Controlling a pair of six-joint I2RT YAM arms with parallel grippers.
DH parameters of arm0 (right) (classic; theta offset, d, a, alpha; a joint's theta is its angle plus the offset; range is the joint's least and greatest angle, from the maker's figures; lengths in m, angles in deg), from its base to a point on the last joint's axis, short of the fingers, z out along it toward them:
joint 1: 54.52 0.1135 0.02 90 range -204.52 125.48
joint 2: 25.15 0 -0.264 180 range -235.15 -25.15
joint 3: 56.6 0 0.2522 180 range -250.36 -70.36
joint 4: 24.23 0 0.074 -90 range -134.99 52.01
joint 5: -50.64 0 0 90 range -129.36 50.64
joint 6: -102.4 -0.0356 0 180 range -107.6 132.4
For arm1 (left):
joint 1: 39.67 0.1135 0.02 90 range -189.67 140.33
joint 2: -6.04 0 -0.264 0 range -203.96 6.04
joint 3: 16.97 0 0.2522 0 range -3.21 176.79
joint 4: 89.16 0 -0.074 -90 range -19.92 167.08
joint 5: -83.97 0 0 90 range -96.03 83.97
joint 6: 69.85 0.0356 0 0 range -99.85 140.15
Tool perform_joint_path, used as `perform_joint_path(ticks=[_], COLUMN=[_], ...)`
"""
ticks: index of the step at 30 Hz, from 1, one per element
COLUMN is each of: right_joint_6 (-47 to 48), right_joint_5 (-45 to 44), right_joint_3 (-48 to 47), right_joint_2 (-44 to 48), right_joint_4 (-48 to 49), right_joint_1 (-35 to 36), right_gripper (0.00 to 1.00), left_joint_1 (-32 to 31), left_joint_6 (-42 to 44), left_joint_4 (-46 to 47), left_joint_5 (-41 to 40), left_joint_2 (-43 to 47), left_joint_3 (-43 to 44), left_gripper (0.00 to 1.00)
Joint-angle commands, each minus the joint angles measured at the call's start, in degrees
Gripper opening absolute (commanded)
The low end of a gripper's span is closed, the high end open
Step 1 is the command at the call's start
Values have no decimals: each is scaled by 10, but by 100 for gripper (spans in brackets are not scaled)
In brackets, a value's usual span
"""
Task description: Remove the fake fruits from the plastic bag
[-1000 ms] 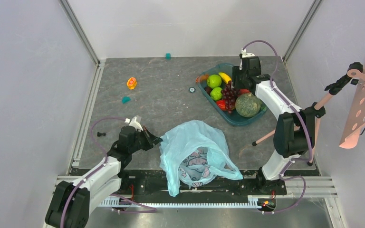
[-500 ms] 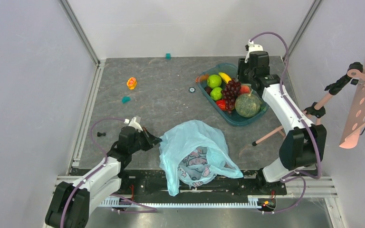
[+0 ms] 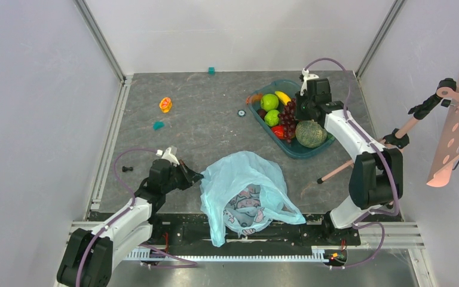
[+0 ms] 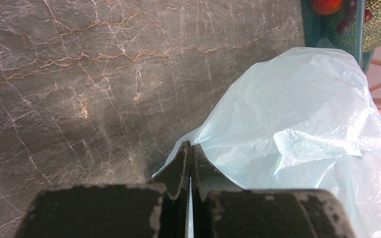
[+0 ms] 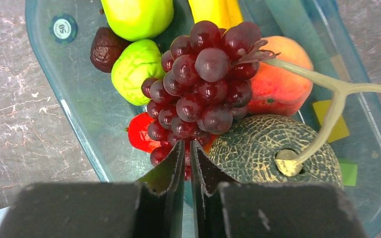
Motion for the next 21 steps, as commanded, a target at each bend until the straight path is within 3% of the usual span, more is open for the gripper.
perform_joint_path(ticks=[1,7,15,21], right_joint_6=[-9,-3,10,17], right_joint_5=[21,12,24,38], right_joint_3=[-2,-75,-195,-193], right_joint_2=[-24,-104,-189,-171], right_joint_4=[23,15,12,39], right_joint_1=[2,4,7,9], right_gripper=[10,11,23,30], left_joint_1=[0,1,0,0], left_joint_6=[-4,-7,-7,-8], left_joint_4=[5,4,-7,-13], left_joint_5=[-3,-5,-9,-12], left_joint_2=[-1,3,11,16], left_joint_3=[1,-4,-4,-3], left_gripper=[2,2,2,2])
